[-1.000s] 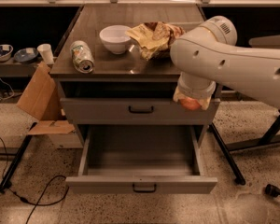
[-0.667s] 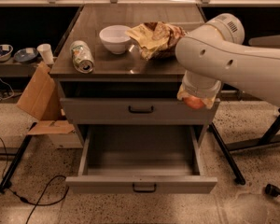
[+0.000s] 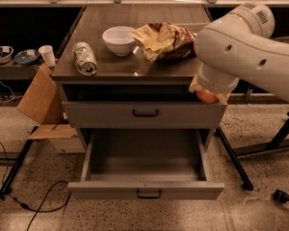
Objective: Pick apple from middle drawer and place on counter
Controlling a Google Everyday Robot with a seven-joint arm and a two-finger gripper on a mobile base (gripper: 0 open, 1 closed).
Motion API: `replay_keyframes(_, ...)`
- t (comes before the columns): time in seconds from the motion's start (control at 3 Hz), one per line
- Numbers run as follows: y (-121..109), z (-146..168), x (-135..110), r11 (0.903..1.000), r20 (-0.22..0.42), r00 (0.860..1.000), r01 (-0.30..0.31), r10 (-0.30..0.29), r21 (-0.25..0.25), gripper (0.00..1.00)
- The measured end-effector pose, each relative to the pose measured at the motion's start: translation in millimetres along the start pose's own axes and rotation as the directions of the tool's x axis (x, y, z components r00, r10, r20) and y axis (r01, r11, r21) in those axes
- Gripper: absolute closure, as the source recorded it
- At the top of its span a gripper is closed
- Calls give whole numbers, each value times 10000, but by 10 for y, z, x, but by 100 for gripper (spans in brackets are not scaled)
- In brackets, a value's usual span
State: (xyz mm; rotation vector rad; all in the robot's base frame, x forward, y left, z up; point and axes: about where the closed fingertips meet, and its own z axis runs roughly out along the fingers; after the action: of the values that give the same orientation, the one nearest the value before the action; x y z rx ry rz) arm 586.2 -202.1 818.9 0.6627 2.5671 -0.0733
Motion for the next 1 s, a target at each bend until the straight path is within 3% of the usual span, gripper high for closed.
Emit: replay_keyframes(1.0, 294, -162, -341, 9942, 426, 9990, -108, 154, -1067, 100)
